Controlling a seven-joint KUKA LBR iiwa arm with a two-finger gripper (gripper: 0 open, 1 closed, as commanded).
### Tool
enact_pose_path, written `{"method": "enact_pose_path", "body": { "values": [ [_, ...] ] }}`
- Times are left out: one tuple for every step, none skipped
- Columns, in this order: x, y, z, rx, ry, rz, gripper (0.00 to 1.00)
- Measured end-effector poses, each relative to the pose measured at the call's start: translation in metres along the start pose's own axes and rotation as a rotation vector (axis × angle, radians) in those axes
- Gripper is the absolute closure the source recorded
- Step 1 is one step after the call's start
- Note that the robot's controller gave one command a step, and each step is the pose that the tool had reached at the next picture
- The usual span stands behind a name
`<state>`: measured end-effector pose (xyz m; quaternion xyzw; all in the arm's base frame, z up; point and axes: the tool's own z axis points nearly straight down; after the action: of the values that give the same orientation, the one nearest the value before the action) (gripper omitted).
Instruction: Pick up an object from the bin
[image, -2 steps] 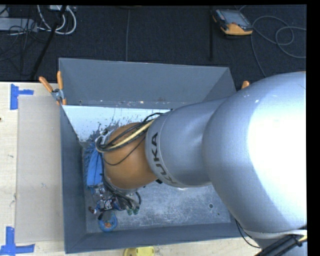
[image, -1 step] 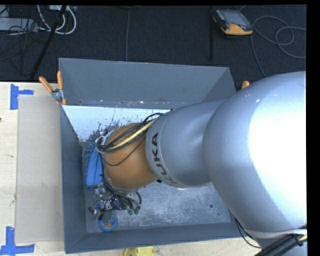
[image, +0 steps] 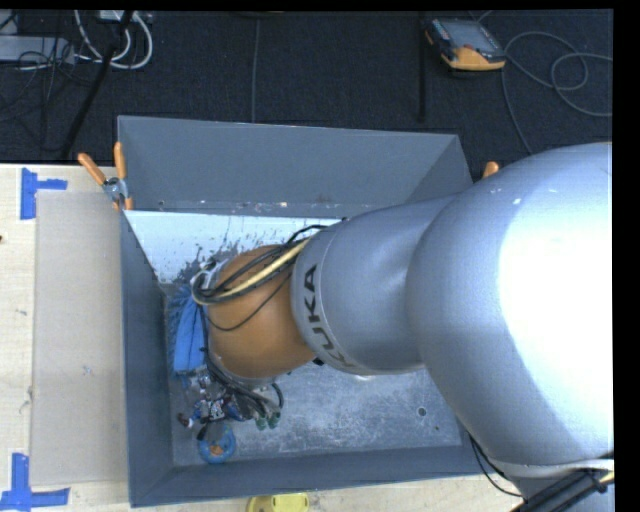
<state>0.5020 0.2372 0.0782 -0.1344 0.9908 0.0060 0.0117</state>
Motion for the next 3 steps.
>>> {"method": "enact_pose_path", "body": {
  "values": [
    [0.004,-0.001,-0.013,0.008,0.023,0.002,1.00],
    [0.003,-0.001,-0.026,0.009,0.026,0.002,1.00],
    [0.003,-0.001,-0.041,0.009,0.030,0.003,1.00]
  ]
}}
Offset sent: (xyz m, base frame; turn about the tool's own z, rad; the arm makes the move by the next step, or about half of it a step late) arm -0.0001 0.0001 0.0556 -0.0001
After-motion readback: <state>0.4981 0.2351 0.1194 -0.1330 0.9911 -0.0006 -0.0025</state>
